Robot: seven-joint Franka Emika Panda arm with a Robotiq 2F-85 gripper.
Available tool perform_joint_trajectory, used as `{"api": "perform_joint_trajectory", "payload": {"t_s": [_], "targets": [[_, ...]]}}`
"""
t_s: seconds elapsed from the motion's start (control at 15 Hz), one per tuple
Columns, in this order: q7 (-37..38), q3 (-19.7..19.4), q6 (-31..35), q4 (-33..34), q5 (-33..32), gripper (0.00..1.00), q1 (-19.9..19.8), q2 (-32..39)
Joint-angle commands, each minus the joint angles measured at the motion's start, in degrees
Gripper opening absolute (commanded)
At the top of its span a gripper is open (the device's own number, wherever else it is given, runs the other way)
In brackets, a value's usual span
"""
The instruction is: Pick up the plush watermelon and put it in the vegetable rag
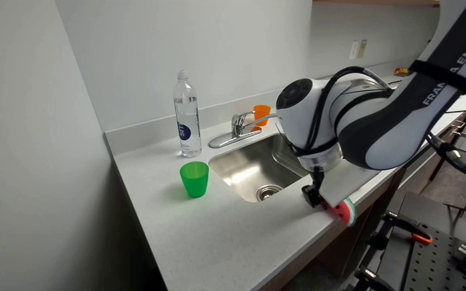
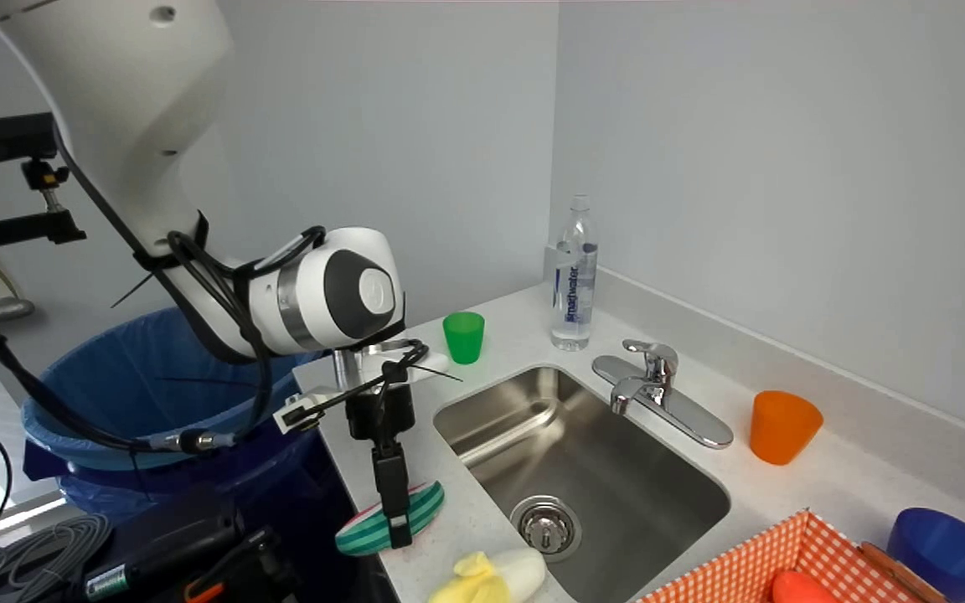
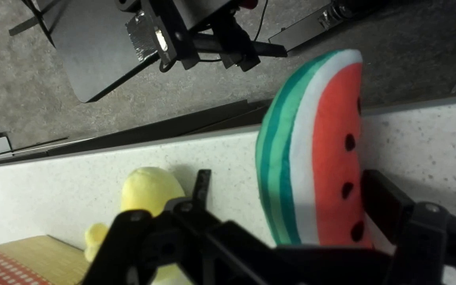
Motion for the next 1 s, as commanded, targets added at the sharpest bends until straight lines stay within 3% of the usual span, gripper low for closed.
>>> {"api": "perform_joint_trajectory", "payload": {"t_s": [0.0, 0.53, 0.67, 0.93], "targets": [[2.19, -2.19, 0.74, 1.56, -2.58, 0.65, 2.20, 1.44], [-1.72, -3.33, 0.22, 3.23, -2.56, 0.04, 1.65, -3.89], [-2.05, -3.69, 0.55, 4.03, -2.33, 0.00, 1.24, -5.08], [-0.96, -4.82, 0.65, 6.69, -2.51, 0.02, 0.17, -6.22]]}}
